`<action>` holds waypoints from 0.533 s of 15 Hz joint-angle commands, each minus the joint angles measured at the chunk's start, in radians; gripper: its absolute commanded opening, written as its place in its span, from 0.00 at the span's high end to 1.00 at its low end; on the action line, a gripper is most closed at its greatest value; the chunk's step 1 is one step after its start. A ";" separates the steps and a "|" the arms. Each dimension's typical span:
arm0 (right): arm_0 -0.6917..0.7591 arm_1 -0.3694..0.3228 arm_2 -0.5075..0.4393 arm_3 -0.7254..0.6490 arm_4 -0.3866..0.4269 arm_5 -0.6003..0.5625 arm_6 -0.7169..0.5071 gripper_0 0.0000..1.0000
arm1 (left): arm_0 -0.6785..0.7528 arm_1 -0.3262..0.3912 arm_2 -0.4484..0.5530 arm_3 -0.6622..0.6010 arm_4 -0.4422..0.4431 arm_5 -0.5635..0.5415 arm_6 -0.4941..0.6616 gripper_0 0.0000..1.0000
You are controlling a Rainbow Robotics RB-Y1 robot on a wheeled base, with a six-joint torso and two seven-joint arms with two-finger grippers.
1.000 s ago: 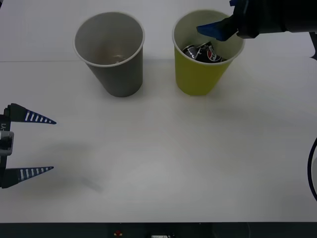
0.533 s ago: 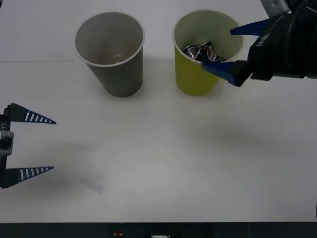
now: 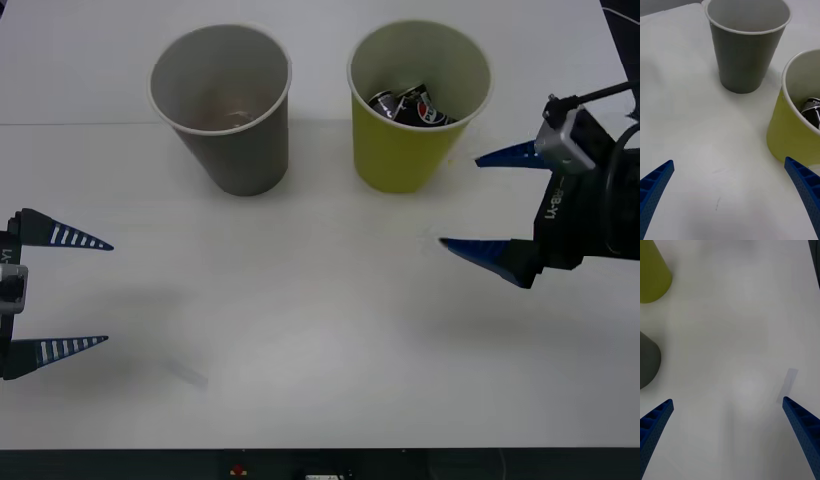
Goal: Put the can into the green bin and the plastic bottle into the gray bin
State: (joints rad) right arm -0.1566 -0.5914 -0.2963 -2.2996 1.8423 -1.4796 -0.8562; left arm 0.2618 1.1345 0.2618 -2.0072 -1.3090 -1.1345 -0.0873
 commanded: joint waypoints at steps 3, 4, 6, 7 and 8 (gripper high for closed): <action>0.137 -0.096 0.002 -0.001 -0.037 0.079 0.163 0.00 | 0.000 0.000 0.000 0.000 0.000 0.000 0.000 0.00; 0.164 -0.119 0.002 -0.001 -0.044 0.099 0.194 0.00 | 0.000 0.000 0.000 0.000 0.000 0.000 0.000 0.00; 0.216 -0.163 0.002 -0.001 -0.055 0.140 0.230 0.00 | 0.000 0.000 0.000 0.000 0.000 0.000 0.000 0.00; 0.249 -0.192 0.002 -0.003 -0.066 0.165 0.241 0.00 | 0.000 0.000 0.000 0.000 0.000 0.000 0.000 0.00; 0.267 -0.212 0.002 -0.006 -0.066 0.176 0.247 0.00 | 0.000 0.000 0.000 0.000 0.000 0.000 0.000 0.00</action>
State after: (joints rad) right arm 0.0956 -0.7882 -0.2947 -2.3034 1.7774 -1.3138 -0.6144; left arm 0.2618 1.1345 0.2618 -2.0071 -1.3090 -1.1345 -0.0873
